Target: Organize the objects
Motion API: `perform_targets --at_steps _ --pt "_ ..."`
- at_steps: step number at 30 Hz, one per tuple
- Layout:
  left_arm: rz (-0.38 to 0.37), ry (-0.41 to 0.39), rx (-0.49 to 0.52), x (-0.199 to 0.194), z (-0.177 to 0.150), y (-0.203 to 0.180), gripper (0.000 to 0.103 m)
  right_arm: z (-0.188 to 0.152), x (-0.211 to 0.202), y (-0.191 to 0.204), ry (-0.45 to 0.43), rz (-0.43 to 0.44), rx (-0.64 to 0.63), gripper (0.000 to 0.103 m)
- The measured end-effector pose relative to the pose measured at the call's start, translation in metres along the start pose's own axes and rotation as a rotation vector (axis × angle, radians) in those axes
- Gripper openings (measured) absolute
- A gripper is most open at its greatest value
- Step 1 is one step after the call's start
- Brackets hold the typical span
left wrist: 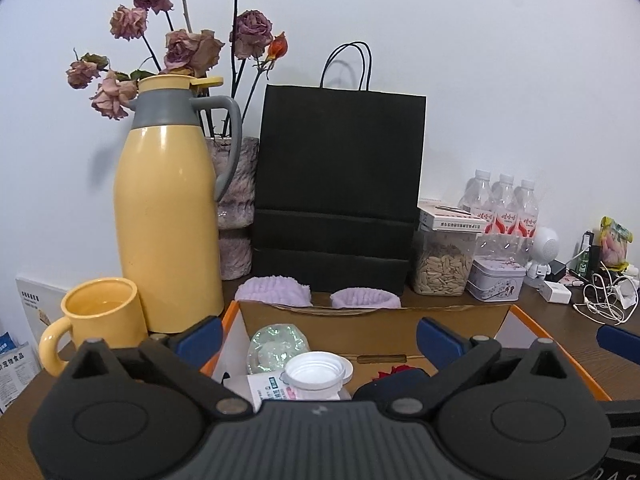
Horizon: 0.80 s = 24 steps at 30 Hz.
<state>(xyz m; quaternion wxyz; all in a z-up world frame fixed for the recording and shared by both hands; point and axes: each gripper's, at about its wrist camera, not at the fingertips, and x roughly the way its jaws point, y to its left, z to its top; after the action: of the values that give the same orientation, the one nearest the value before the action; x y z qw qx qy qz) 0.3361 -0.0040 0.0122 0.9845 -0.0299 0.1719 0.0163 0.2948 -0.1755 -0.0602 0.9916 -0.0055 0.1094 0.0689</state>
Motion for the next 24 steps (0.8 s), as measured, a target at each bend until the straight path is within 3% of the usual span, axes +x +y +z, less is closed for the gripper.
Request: perform_targets --at_steps 11,24 --pt "-0.038 0.0 0.025 -0.027 0.001 0.003 0.103 0.005 -0.019 -0.008 0.041 0.0 0.008 0.103" --pt "-0.041 0.056 0.088 -0.105 -0.021 0.009 0.103 -0.009 -0.071 -0.011 0.159 0.011 0.039 0.103"
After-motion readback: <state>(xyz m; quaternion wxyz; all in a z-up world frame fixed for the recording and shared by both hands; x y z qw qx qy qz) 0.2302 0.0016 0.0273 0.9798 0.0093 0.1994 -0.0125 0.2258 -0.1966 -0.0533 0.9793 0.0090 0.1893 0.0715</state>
